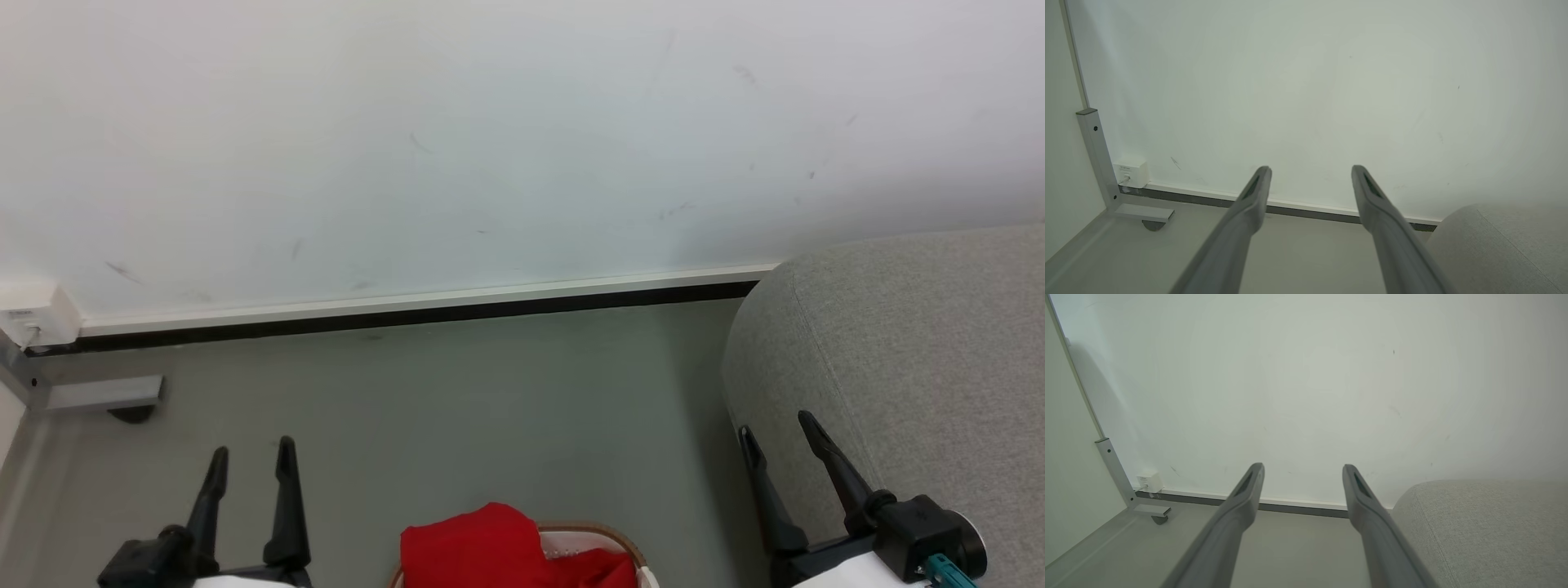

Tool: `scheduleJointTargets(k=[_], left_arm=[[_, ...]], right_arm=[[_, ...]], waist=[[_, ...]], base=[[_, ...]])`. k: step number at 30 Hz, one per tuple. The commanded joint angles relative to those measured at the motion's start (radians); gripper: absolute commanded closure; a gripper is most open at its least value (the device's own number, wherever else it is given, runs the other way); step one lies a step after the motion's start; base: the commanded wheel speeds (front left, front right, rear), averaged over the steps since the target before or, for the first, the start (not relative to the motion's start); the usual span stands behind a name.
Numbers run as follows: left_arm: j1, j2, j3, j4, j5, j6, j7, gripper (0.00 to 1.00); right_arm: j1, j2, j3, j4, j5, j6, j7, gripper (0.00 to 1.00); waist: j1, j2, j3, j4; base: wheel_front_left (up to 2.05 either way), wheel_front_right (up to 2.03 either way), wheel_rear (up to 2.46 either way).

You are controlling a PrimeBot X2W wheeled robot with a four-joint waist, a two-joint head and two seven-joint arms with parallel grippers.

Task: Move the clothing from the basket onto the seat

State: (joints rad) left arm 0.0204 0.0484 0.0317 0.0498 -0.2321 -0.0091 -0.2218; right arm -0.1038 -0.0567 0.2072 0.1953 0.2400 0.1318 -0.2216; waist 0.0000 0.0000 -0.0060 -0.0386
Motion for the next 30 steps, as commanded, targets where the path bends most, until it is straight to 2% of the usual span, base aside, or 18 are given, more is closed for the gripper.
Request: scheduleJointTargets(k=[1, 19, 30], left_arm=[[0.007, 0.004, 0.003, -0.011, 0.029, 0.001, -0.008, 0.0], [0.023, 0.004, -0.004, -0.034, 0.155, 0.009, -0.04, 0.0], [0.021, 0.004, -0.017, -0.031, 0.145, 0.022, -0.043, 0.0]], right_arm=[[-0.019, -0.002, 0.002, -0.006, -0.015, -0.002, -0.008, 0.0], [-0.016, 0.002, 0.022, -0.02, -0.13, -0.002, -0.041, 0.0], [-0.006, 0.004, 0.009, -0.037, -0.146, -0.002, -0.043, 0.0]], waist=[[0.0, 0.0, 0.0, 0.0], [0.0, 0.0, -0.003, -0.005], [0.0, 0.0, 0.001, 0.003]], base=[[0.0, 0.0, 0.0], [0.0, 0.0, 0.0], [0.0, 0.0, 0.0]])
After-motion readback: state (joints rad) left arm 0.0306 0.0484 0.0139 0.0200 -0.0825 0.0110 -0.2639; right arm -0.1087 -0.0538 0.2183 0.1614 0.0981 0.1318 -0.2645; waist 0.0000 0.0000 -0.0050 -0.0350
